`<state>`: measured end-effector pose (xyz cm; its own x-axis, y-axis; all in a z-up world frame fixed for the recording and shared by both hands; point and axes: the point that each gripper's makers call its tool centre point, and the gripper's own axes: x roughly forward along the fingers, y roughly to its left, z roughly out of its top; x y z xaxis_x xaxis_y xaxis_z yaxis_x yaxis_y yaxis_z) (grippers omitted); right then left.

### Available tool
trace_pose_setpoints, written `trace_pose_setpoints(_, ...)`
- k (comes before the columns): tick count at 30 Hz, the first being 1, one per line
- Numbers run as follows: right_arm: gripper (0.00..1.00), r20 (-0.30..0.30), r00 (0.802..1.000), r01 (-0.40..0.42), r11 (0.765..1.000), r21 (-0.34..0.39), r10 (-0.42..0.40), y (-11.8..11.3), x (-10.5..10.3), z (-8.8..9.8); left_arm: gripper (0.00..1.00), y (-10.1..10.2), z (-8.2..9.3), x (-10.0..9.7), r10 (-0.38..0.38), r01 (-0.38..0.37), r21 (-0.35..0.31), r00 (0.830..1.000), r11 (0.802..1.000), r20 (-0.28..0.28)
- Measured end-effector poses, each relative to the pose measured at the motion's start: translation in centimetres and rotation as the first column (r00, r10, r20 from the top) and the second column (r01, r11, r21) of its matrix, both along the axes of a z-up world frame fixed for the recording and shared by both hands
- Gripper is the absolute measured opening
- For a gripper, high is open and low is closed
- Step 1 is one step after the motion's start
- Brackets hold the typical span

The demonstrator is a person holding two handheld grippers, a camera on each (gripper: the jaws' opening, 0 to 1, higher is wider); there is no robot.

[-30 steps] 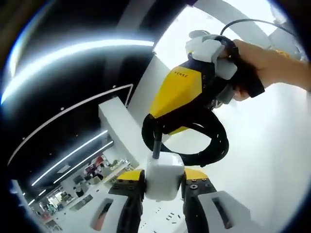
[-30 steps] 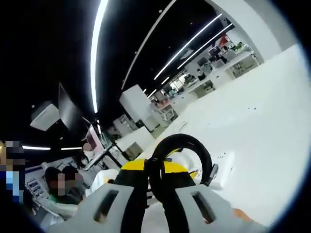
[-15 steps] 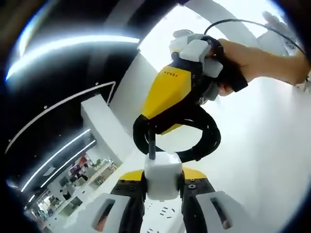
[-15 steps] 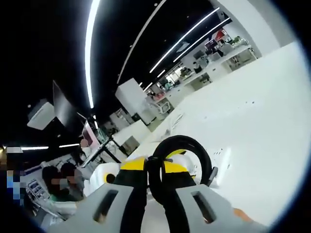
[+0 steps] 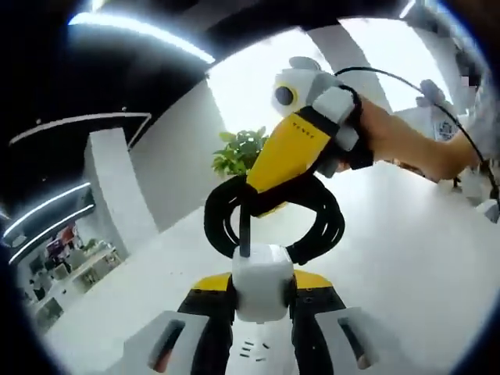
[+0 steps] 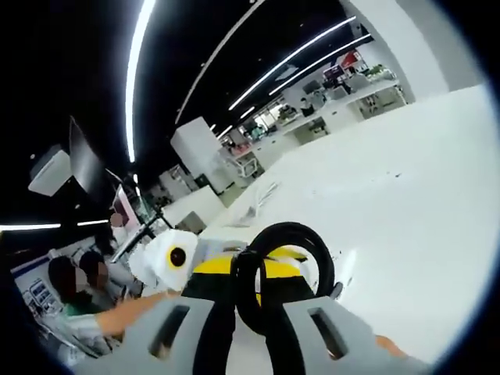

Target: Straighten the power strip on the desk, plug the charger into it

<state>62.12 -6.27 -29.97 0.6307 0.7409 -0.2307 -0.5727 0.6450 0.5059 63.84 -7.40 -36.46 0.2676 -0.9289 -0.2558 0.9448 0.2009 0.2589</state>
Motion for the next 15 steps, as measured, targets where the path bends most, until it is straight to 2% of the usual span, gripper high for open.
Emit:
trace_pose_setpoints(2, 0.09, 0.001, 1.0, 0.005, 1.0, -0.017, -0.005, -0.1, 0.3, -0.1, 0.25, -0.1, -0.2, -0.1, -0.059, 0.059, 0.002, 0.998, 0.998, -0.024)
trace_pose_setpoints(5, 0.08, 0.007, 1.0, 0.013, 0.999, -0.035, -0.013, -0.3, 0.9, 0.0, 0.25, -0.2, -0.2, 0.4, -0.085, 0.085, 0.013, 0.996, 0.996, -0.021)
trace_pose_setpoints(7, 0.08, 0.007, 1.0, 0.017, 0.999, -0.033, -0.017, -0.5, 1.3, 0.2, 0.25, -0.5, -0.2, 0.0, -0.123, 0.123, -0.001, 0.99, 0.992, -0.068)
trace_pose_setpoints(10, 0.08, 0.003, 1.0, 0.018, 0.999, -0.027, -0.017, -0.8, 2.2, 0.7, 0.26, -0.6, 0.1, -0.1, -0.174, 0.169, -0.045, 0.971, 0.985, -0.162)
trace_pose_setpoints(13, 0.08, 0.001, 1.0, 0.019, 0.999, -0.03, -0.019, -0.7, 2.4, 0.9, 0.26, -0.7, 0.2, 0.3, -0.193, 0.183, -0.069, 0.963, 0.981, -0.19)
trace_pose_setpoints(15, 0.08, -0.003, 1.0, 0.022, 0.999, -0.031, -0.022, -0.6, 2.4, 0.8, 0.26, -0.5, 0.3, 1.3, -0.209, 0.196, -0.08, 0.954, 0.977, -0.215)
